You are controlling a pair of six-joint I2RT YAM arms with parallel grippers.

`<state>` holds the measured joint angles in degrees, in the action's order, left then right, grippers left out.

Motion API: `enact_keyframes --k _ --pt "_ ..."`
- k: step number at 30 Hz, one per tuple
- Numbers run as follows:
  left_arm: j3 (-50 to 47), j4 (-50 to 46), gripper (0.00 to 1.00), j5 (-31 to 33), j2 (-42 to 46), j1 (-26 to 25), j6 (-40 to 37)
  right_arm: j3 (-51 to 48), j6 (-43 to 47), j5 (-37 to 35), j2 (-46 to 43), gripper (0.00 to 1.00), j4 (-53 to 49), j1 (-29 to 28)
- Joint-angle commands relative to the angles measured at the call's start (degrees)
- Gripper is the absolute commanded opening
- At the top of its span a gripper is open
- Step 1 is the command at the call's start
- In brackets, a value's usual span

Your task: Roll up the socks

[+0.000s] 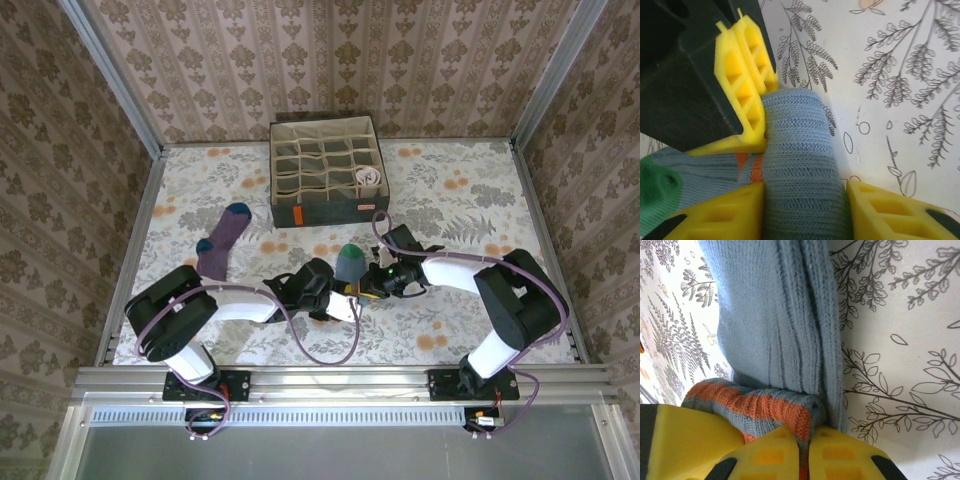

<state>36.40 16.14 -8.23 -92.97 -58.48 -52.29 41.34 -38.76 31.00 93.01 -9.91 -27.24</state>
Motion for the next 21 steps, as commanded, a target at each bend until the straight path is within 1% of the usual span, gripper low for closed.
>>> enact_keyframes --k 1,4,6,7,8,10,14,18,21 --pt "0.7 -7.6 0.25 3.1 -3.1 0.2 1.5 -3.3 2.3 -5.0 3.7 0.1 -8.2 -0.3" --pt "4.8 -16.2 0.09 -0.7 -3.2 0.8 4.0 -4.1 2.5 -5.2 -1.2 0.15 -6.1 -0.2" --pt "7.7 -22.2 0.05 -4.7 -3.9 2.1 5.4 -4.7 2.7 -6.6 -5.5 0.18 -5.1 0.1" --pt "9.3 -24.9 0.0 -6.7 -4.6 2.7 6.8 -5.3 2.7 -7.5 -7.8 0.19 -4.2 0.3" --pt "10.7 -27.1 0.0 -8.6 -5.3 3.3 7.9 -6.0 2.5 -8.3 -9.9 0.21 -3.2 0.5" --pt "14.6 -32.8 0.0 -14.8 -7.6 5.0 9.8 -7.9 2.0 -9.9 -14.4 0.26 -0.9 1.0" --pt "21.1 -40.1 0.0 -22.6 -11.9 7.8 14.6 -11.6 1.1 -11.5 -21.2 0.37 3.3 1.3" --pt "25.3 -43.6 0.0 -29.1 -15.0 10.4 18.4 -16.0 0.2 -11.2 -26.5 0.4 7.8 1.4" --pt "28.0 -46.3 0.0 -35.0 -17.6 12.4 20.2 -18.0 0.3 -10.3 -29.0 0.45 10.2 1.4"
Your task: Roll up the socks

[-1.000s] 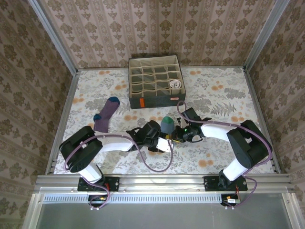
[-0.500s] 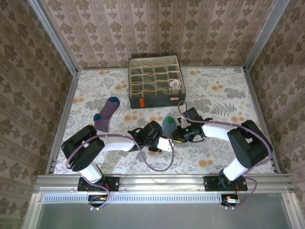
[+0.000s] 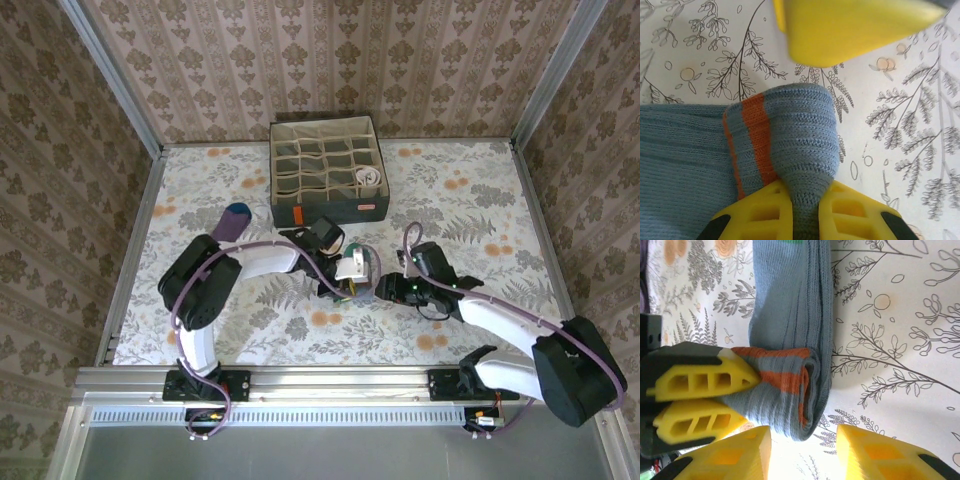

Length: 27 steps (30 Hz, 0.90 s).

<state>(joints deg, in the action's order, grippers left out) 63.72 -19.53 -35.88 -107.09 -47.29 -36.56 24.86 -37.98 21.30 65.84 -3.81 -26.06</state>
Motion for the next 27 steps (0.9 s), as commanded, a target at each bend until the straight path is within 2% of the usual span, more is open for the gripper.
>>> enact_keyframes --k 1,7,14,21,27 --pt "1.7 -11.7 0.0 -9.4 -4.6 1.8 4.9 -1.9 -0.4 -0.2 -2.1 0.46 4.7 0.2" --pt "7.4 -20.0 0.0 -15.5 -11.1 3.7 3.3 -0.5 0.6 3.2 1.8 0.48 7.3 0.2" --pt "8.7 -19.9 0.0 -18.9 -12.9 5.1 4.7 3.0 0.2 6.3 9.2 0.44 8.5 0.1" --pt "8.8 -17.5 0.0 -17.5 -13.0 5.8 6.3 6.1 -1.0 8.9 15.4 0.44 8.5 -0.7" --pt "8.0 -13.3 0.0 -15.7 -12.5 6.3 9.4 4.6 -2.3 7.6 11.4 0.46 7.2 -1.3"
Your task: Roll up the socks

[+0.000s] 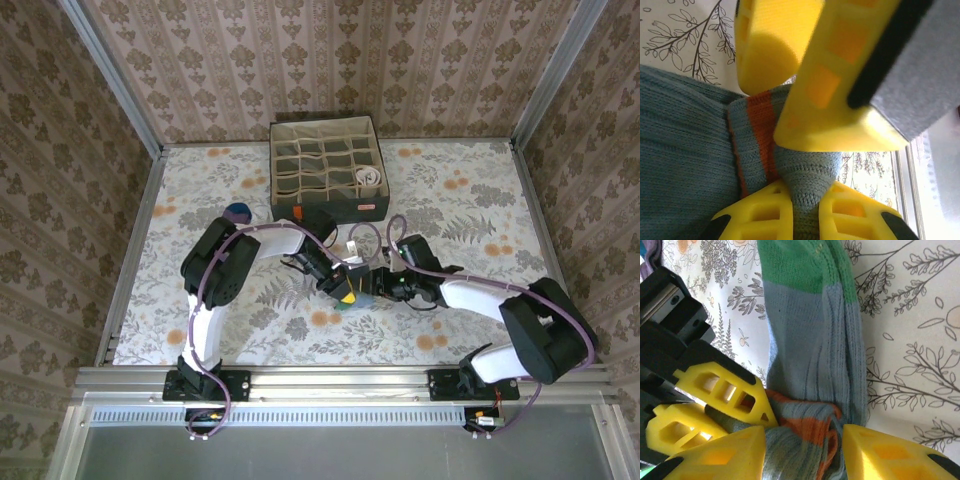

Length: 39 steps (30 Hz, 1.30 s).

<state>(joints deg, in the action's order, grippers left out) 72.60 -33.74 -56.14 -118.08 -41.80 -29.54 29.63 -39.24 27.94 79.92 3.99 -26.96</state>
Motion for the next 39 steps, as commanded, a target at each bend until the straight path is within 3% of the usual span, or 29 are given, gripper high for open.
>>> enact_keyframes --k 1,13,15,18,21,24,31,36,39 --pt "-1.0 1.3 0.0 4.6 -1.6 0.9 2.7 -0.4 -1.1 0.8 -3.3 0.47 -1.3 -0.5" --pt "-2.0 4.1 0.0 5.9 -1.4 1.2 5.0 -0.1 -2.3 -0.1 -0.7 0.49 -3.3 -3.1" --pt "-2.1 4.3 0.0 6.0 -1.1 1.2 5.0 1.0 -2.2 -0.3 1.9 0.42 -4.2 -3.4" --pt "-3.5 6.1 0.0 6.6 0.2 1.1 4.8 2.7 -2.3 -1.5 4.6 0.22 -7.0 -3.4" --pt "-8.4 13.3 0.12 8.0 3.6 1.1 5.7 4.7 -2.0 -5.0 6.6 0.1 -12.8 -3.4" --pt "-12.3 17.6 0.17 10.4 7.0 0.4 3.9 7.6 -0.7 -7.9 8.8 0.02 -19.5 -3.3" --pt "-22.2 27.4 0.41 23.3 22.2 -5.0 -5.3 11.0 1.8 -9.5 14.7 0.02 -25.1 -3.3" --pt "-27.4 32.4 0.45 26.4 30.4 -6.0 -7.7 11.9 2.5 -10.4 16.4 0.02 -25.8 -3.3" --pt "-30.5 34.5 0.46 31.8 34.7 -8.6 -10.5 12.6 2.8 -10.3 16.9 0.02 -26.4 -3.3"
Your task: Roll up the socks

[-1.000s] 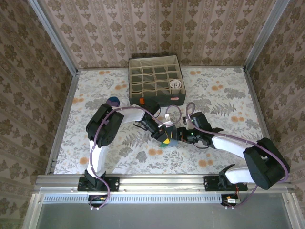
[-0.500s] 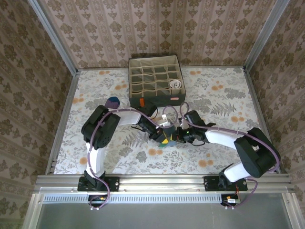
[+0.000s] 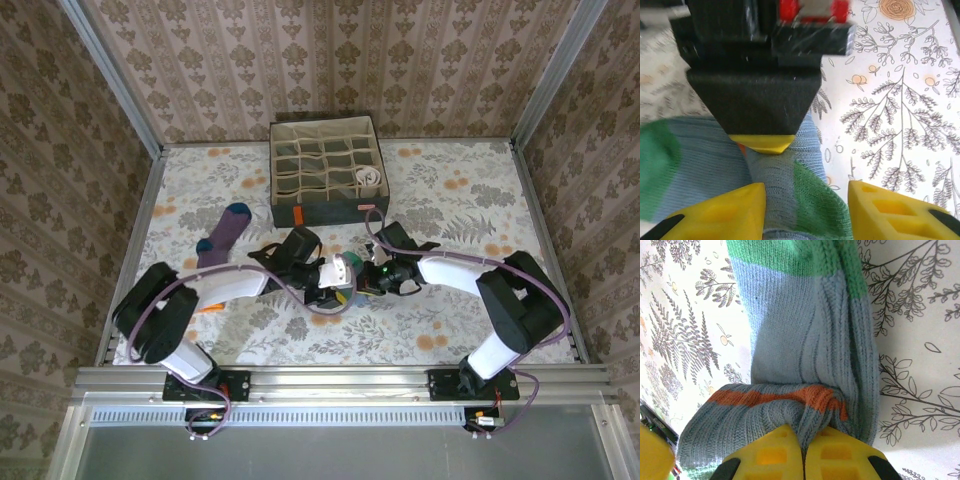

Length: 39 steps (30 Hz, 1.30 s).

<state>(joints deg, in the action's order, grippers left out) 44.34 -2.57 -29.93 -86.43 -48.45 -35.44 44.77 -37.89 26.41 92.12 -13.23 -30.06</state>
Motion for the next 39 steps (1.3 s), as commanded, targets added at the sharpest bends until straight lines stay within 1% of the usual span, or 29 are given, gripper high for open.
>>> enact_keyframes --k 1,4,6,10,14,17,18,20,23,25,26,29,33,36,39 --pt "-3.6 4.6 0.47 8.3 4.2 -3.4 -5.9 -2.3 1.6 -8.8 5.0 0.02 -9.4 -0.2" --pt "-7.4 10.2 0.51 15.1 5.9 -7.7 -8.1 -1.6 1.8 -8.6 5.6 0.02 -9.9 -0.2" --pt "-8.5 12.5 0.54 17.8 5.1 -9.3 -8.5 -1.3 2.0 -8.5 5.9 0.02 -10.1 -0.2" --pt "-8.2 14.9 0.56 18.5 0.7 -9.4 -7.4 -1.1 2.0 -8.1 6.2 0.02 -10.2 -0.2" --pt "-7.4 17.2 0.56 19.6 -4.3 -9.1 -7.2 -1.0 2.4 -7.7 6.1 0.02 -10.6 -0.2" --pt "-6.1 17.0 0.56 18.7 -8.0 -7.9 -6.8 -1.1 2.7 -6.9 5.6 0.02 -10.5 -0.2" --pt "-5.5 16.1 0.54 18.5 -9.3 -7.5 -6.6 -1.2 3.0 -6.2 5.3 0.03 -10.1 -0.2" --pt "-4.4 13.1 0.43 17.3 -11.0 -6.8 -6.3 -1.4 3.2 -4.9 4.1 0.04 -9.0 -0.2" --pt "-3.2 7.7 0.17 15.6 -10.7 -6.0 -5.1 -2.2 2.5 -2.0 0.8 0.09 -6.2 0.2" --pt "-1.8 3.8 0.02 14.1 -10.4 -5.4 -3.7 -3.8 0.5 -0.5 -2.3 0.17 -3.3 1.0" --pt "-1.3 2.0 0.0 12.4 -10.2 -5.0 -3.0 -4.7 -0.6 0.5 -4.0 0.21 -1.4 1.7" --pt "0.1 -1.6 0.0 6.9 -10.1 -3.7 -0.7 -7.4 -3.1 3.8 -7.8 0.34 3.4 3.9" --pt "3.9 -7.5 0.0 -0.6 -11.8 -1.4 2.8 -8.8 -3.3 2.1 -12.9 0.46 3.2 4.7" --pt "9.0 -13.2 0.0 -4.8 -15.3 0.5 7.7 -10.5 -3.9 0.8 -16.5 0.49 5.0 4.8" --pt "11.9 -16.3 0.0 -7.3 -17.4 1.2 9.0 -11.5 -4.0 0.7 -17.4 0.49 6.8 4.7"
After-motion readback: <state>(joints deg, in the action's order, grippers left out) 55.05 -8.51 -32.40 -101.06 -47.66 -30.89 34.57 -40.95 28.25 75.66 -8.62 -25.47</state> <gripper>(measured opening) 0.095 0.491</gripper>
